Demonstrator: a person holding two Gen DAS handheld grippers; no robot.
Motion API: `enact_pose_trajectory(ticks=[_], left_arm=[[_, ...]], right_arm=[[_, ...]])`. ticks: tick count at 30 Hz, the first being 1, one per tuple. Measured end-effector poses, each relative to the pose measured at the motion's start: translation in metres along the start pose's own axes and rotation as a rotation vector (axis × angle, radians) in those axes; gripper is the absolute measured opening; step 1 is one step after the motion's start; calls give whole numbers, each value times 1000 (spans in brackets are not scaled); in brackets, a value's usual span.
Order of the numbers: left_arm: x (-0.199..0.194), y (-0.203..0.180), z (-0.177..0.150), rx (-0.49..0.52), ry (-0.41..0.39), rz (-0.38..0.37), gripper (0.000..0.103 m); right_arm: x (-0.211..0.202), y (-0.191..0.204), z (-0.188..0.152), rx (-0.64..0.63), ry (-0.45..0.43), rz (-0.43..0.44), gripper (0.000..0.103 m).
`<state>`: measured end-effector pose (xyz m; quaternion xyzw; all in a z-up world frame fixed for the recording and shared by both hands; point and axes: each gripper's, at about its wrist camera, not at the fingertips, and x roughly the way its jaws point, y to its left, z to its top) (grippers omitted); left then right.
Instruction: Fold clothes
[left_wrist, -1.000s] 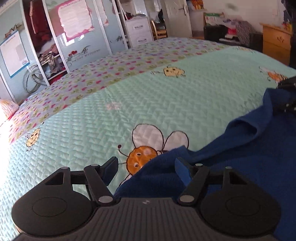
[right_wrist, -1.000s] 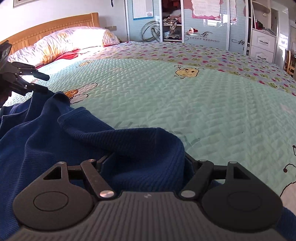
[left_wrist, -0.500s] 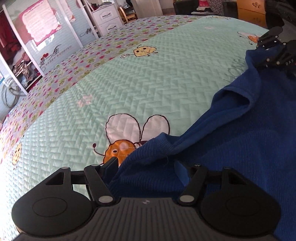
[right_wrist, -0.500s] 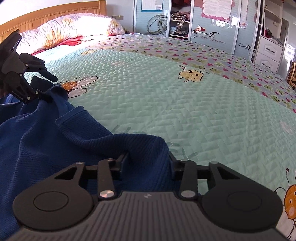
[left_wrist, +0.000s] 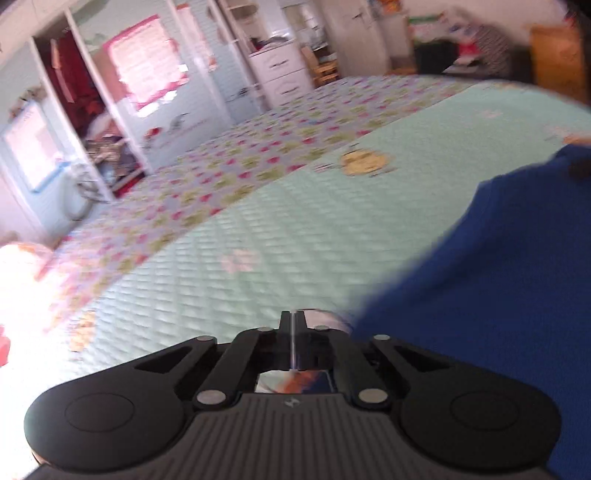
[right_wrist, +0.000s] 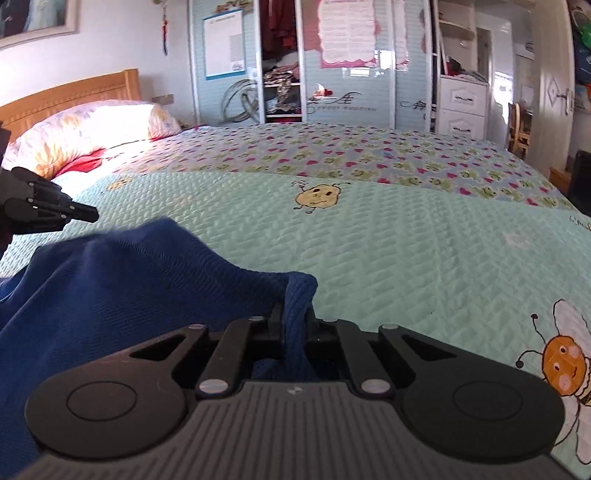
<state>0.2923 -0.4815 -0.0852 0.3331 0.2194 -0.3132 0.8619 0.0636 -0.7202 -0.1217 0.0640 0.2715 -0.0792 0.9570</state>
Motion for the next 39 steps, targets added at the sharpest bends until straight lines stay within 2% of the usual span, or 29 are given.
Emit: enact_pose_trajectory(ticks=[1, 3, 5, 7, 8, 10, 11, 12, 13, 14, 15, 18, 19, 21, 23, 26, 30, 34, 35, 37, 38, 39], left_arm=[[15, 1, 1, -24, 37, 14, 0], [36, -1, -2, -58, 97, 45, 0], [40, -6, -9, -58, 107, 107, 3], [27, 0, -18, -108, 74, 121, 5], [17, 5, -23, -140, 51, 116, 9], [-6, 16, -34, -205, 7, 96, 31], [-15, 20, -39, -228, -6, 66, 48], [-21, 23, -43, -230, -3, 17, 56], [-25, 24, -46, -223, 7, -38, 57], [-25, 23, -48, -202, 28, -75, 57], [-24, 20, -50, -175, 51, -89, 57], [-16, 11, -54, -128, 101, -119, 58], [-13, 10, -55, -129, 113, -135, 59], [-5, 10, -55, -131, 127, -158, 62], [1, 11, -55, -136, 139, -183, 65], [4, 20, -51, -176, 146, -255, 65], [12, 29, -47, -287, 162, -396, 66], [30, 23, -46, -322, 198, -441, 65], [31, 21, -45, -324, 203, -447, 61], [28, 18, -41, -311, 205, -457, 25], [24, 13, -37, -282, 202, -443, 4], [19, 4, -33, -227, 194, -406, 4]], right_arm=[[19, -5, -2, 26, 33, -17, 9], [55, -20, -12, 134, 130, -25, 21], [55, -31, -17, 230, 76, -8, 25], [44, -35, -16, 277, 35, -23, 38], [33, -36, -16, 287, 0, -52, 45], [3, -31, -15, 314, -86, -132, 49], [-13, -27, -15, 334, -127, -163, 53], [-28, -21, -14, 377, -166, -140, 61], [-39, -15, -14, 438, -201, -65, 66], [-50, -9, -14, 500, -234, 12, 75], [-54, -2, -14, 561, -263, 105, 82], [-43, 18, -14, 657, -301, 348, 82], [-36, 19, -16, 675, -309, 396, 82], [-23, 18, -22, 715, -335, 462, 82], [-15, 7, -34, 756, -347, 470, 83], [-3, -15, -44, 839, -275, 464, 83], [-12, -31, -45, 855, -326, 463, 83], [-14, -33, -45, 851, -332, 469, 83], [-14, -33, -46, 847, -329, 473, 83], [-14, -34, -46, 838, -325, 479, 83], [-15, -35, -47, 833, -326, 470, 83], [-16, -36, -48, 829, -326, 462, 83]])
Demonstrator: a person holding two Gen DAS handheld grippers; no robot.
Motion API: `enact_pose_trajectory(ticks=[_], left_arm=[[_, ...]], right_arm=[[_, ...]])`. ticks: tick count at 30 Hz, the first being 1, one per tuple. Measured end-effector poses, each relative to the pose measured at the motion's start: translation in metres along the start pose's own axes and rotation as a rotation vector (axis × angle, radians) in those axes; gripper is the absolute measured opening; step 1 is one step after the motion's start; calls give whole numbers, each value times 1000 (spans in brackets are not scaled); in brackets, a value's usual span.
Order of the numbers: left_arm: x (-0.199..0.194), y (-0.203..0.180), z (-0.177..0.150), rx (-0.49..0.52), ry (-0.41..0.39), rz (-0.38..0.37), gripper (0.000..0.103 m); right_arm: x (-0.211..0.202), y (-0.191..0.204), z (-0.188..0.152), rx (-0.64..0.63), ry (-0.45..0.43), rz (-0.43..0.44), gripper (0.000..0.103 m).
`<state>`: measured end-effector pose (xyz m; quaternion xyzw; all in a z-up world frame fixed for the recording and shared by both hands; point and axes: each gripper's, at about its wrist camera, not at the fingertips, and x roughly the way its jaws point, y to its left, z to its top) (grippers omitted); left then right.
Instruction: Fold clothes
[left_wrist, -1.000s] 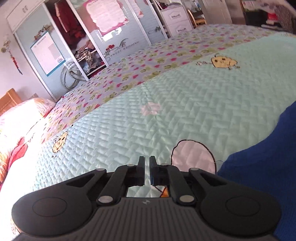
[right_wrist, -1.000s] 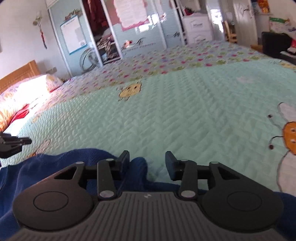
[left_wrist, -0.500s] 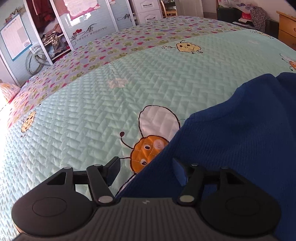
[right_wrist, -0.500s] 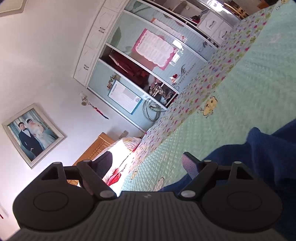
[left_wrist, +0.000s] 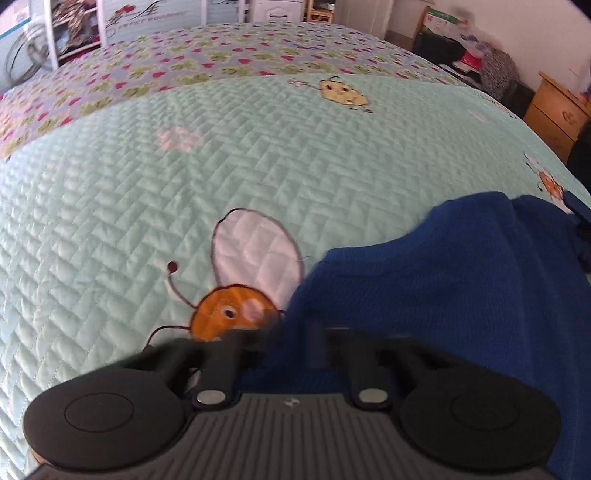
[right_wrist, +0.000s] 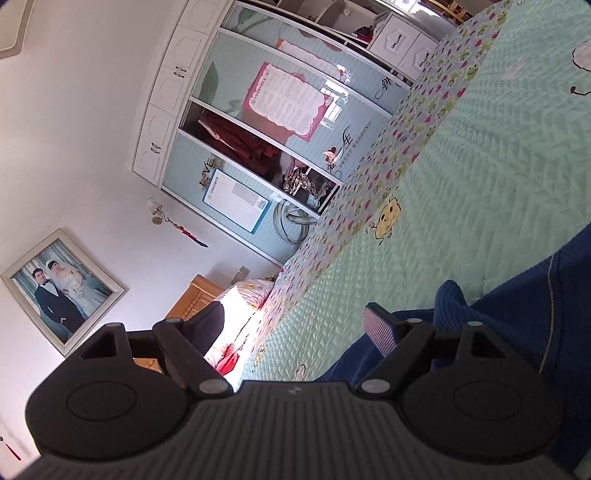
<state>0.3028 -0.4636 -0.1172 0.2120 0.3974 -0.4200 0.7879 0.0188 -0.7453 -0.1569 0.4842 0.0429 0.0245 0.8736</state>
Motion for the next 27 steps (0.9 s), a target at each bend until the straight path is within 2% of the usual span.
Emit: enact_pose_trajectory(ticks=[2, 5, 9, 13, 16, 19, 24, 26, 27], left_arm=[[1, -19, 4, 102, -7, 104, 4], [10, -27, 14, 166, -25, 270, 4], [24, -23, 27, 168, -40, 362, 4], [37, -26, 29, 183, -32, 410, 4], [41, -27, 23, 159, -35, 425, 5], [42, -36, 17, 186, -37, 452, 5], [42, -44, 12, 223, -41, 479, 4], [39, -41, 13, 199, -42, 462, 4], [37, -39, 12, 187, -47, 452, 4]], right_arm=[[0, -2, 1, -7, 0, -20, 83], [0, -4, 0, -10, 15, -45, 83], [2, 0, -1, -42, 38, -65, 83], [4, -3, 0, -51, 57, -83, 83], [3, -6, 1, -69, 48, -123, 83], [-5, -11, 9, -54, 16, -163, 83], [-9, 0, 26, -256, -18, -358, 83], [7, 1, 33, -380, 24, -388, 83], [21, -1, 37, -432, 96, -393, 83]])
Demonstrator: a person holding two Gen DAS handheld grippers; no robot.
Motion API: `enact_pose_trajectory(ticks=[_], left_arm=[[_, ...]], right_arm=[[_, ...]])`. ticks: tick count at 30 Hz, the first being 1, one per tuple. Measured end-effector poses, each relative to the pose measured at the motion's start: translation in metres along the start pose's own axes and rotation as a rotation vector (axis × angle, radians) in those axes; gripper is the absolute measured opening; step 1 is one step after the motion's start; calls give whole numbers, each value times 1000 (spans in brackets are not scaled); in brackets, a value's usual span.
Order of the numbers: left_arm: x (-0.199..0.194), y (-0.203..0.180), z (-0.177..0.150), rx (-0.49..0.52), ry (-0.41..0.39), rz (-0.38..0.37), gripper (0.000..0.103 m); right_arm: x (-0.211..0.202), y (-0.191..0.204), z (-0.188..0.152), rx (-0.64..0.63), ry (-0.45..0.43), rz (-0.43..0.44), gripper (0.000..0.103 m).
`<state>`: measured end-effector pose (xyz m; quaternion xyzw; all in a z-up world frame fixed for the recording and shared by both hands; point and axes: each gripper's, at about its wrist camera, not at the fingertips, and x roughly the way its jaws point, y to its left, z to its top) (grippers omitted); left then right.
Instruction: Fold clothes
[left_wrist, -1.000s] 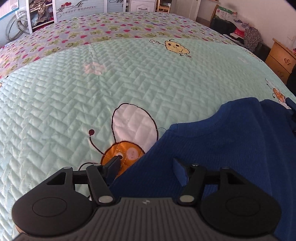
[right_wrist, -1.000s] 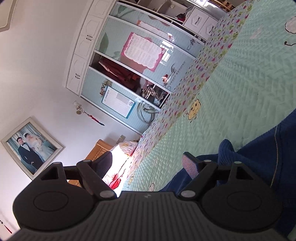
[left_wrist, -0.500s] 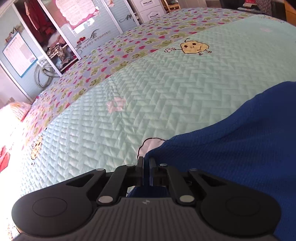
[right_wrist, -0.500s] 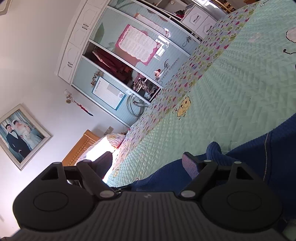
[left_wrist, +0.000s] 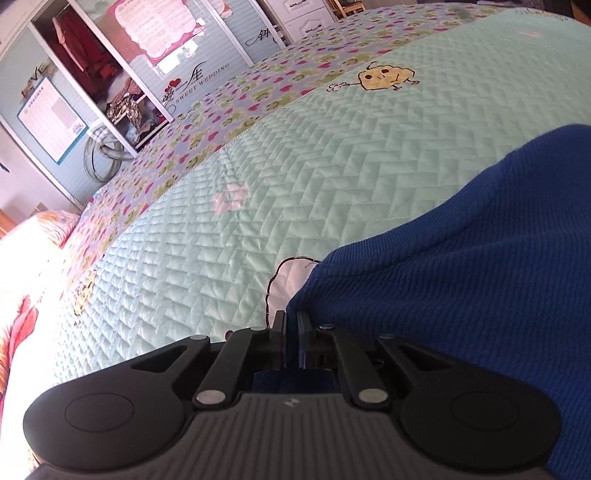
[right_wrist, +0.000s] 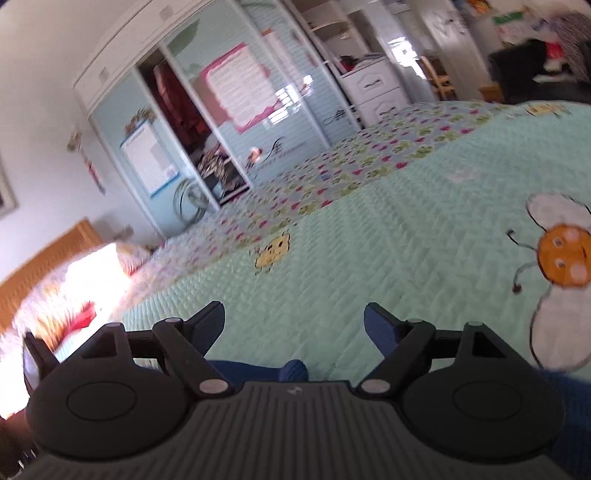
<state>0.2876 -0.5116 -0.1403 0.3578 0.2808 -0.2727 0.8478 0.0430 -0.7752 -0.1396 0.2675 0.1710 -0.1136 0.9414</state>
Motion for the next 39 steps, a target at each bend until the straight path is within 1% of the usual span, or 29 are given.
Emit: enact_pose_trajectory(ticks=[2, 4, 5, 6, 7, 8, 9, 11, 13, 15, 17, 18, 19, 20, 22, 23, 24, 25, 26, 27, 28, 29, 30, 31, 32, 33, 35, 37, 39], left_arm=[[-2, 2, -3, -18, -9, -16, 4], [-2, 4, -5, -34, -15, -27, 4], [-2, 5, -5, -44, -18, -32, 4], [-1, 6, -6, -53, -19, -36, 4], [-2, 6, -5, -58, -18, -39, 4], [-2, 6, -5, -61, -17, -40, 4], [-3, 6, -5, -64, -18, -43, 4], [-6, 5, -7, -66, -31, -39, 4], [-10, 5, -8, -71, -48, -19, 4], [-14, 6, -7, -78, -67, 1, 4], [-14, 7, 1, -75, -77, 18, 4], [-14, 6, 5, -67, -80, 39, 4], [-14, 5, 9, -61, -86, 46, 4], [-13, 4, 12, -53, -93, 44, 4], [-4, -2, 13, -28, -81, 50, 5], [1, -5, 12, -21, -68, 46, 9], [7, -8, 11, -16, -55, 39, 10], [8, -8, 9, -25, -62, 38, 10], [5, -4, 8, -59, -75, 40, 19], [1, 6, 6, -116, -86, 23, 35], [-4, 17, 4, -180, -96, -3, 42], [-11, 30, 1, -243, -117, -30, 52], [-20, 44, -4, -306, -141, -37, 59], [-30, 58, -10, -370, -163, -34, 63], [-37, 70, -17, -415, -161, -25, 72], [-42, 81, -23, -451, -147, -13, 74], [-46, 96, -37, -463, -107, -20, 74], [-45, 100, -51, -411, -49, -45, 74], [-51, 102, -65, -394, -39, -20, 74]], right_arm=[[35, -1, 4, -87, 201, 34, 83], [62, -4, 2, -122, 349, 34, 83], [65, -1, 3, -144, 363, 54, 83], [67, 1, 5, -164, 380, 77, 78], [69, 5, 7, -173, 412, 119, 67], [69, 10, 7, -182, 433, 137, 23], [68, 15, 6, -195, 452, 149, 7], [61, 32, -1, -270, 447, 113, 7], [49, 50, -3, -368, 397, 44, 7], [39, 63, 2, -468, 324, -43, 6], [31, 72, 12, -546, 243, -100, 6], [32, 70, 18, -538, 239, -112, 6], [38, 68, 19, -551, 245, -146, 6], [45, 65, 15, -564, 255, -177, 7], [58, 59, 6, -586, 276, -239, 7], [65, 50, -1, -562, 301, -259, 9], [66, 44, -6, -538, 296, -263, 10], [67, 38, -11, -515, 292, -267, 10], [69, 33, -15, -492, 287, -270, 10], [68, 34, -17, -476, 278, -271, 10], [67, 33, -17, -460, 273, -269, 10], [65, 32, -17, -452, 269, -270, 11], [65, 32, -16, -453, 272, -269, 12], [64, 32, -16, -454, 275, -269, 12], [63, 34, -14, -454, 280, -274, 14], [61, 35, -13, -455, 285, -278, 14], [54, 41, -11, -476, 290, -287, 14], [48, 43, -12, -499, 316, -291, 14], [45, 39, -17, -508, 339, -305, 14]])
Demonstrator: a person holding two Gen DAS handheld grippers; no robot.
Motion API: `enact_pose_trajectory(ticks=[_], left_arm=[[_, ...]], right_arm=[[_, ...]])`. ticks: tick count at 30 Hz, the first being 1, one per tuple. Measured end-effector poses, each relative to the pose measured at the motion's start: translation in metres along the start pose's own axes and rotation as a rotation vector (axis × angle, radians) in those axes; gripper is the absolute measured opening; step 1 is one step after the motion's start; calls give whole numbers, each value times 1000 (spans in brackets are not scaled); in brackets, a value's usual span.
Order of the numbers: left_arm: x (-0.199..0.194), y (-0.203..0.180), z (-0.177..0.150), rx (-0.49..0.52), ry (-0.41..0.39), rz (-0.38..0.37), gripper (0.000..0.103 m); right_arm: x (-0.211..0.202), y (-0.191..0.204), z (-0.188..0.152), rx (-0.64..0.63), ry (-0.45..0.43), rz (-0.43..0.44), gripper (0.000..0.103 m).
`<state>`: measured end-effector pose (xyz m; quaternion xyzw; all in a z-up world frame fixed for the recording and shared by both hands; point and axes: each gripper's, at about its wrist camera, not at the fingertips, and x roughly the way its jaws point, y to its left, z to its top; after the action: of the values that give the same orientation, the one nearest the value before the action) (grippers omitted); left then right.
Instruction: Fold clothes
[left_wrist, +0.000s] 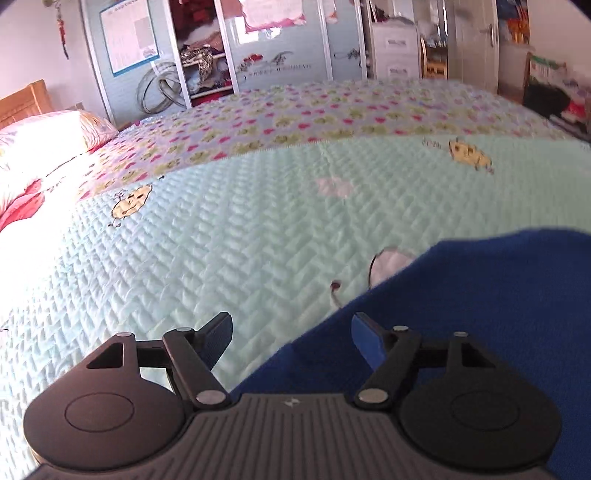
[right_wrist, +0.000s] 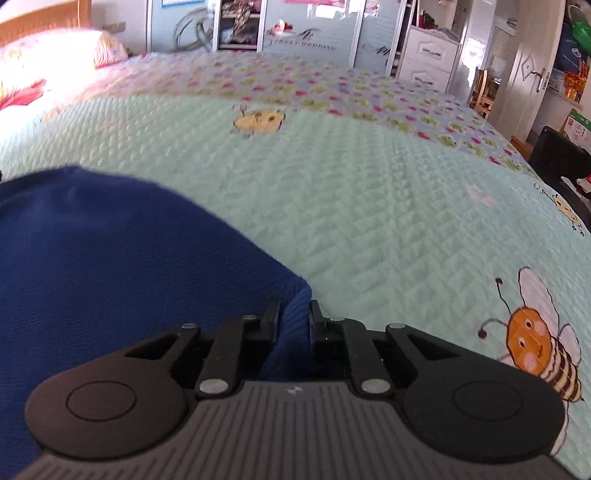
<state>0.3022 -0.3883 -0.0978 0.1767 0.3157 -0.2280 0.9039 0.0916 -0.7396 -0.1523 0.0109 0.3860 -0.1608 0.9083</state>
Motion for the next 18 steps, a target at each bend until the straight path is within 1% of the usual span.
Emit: enact_pose_trajectory(ticks=[1, 2, 3, 4, 6, 8, 10, 12, 13, 15, 18], left_arm=[[-4, 4, -5, 4, -4, 16, 74], [-7, 7, -11, 9, -8, 32, 74], [-12, 14, -16, -15, -13, 41, 74], [-18, 22, -20, -52, -20, 45, 74], [-28, 39, -28, -127, -34, 52, 75], [-35, 52, -35, -147, -34, 81, 75], [-37, 66, -42, -157, -14, 97, 75], [-36, 81, -50, -185, 15, 84, 75], [-35, 87, -54, -198, 27, 67, 75], [-33, 93, -61, -200, 39, 58, 75], [-31, 102, -67, -191, 43, 85, 75]], right_arm=[[0, -4, -2, 26, -9, -5, 15], [-1, -8, -3, 55, -18, -15, 25], [-3, -12, -3, 96, -25, -58, 42], [-7, -16, -3, 138, -33, -93, 47], [-22, -22, -7, 241, -63, -115, 49], [-53, -17, -13, 314, -145, -97, 50], [-86, -8, -25, 404, -224, 48, 57], [-108, 2, -42, 529, -269, 249, 77], [-112, 7, -51, 576, -271, 340, 79], [-112, 20, -73, 631, -259, 472, 79], [-100, 28, -105, 685, -234, 534, 79]])
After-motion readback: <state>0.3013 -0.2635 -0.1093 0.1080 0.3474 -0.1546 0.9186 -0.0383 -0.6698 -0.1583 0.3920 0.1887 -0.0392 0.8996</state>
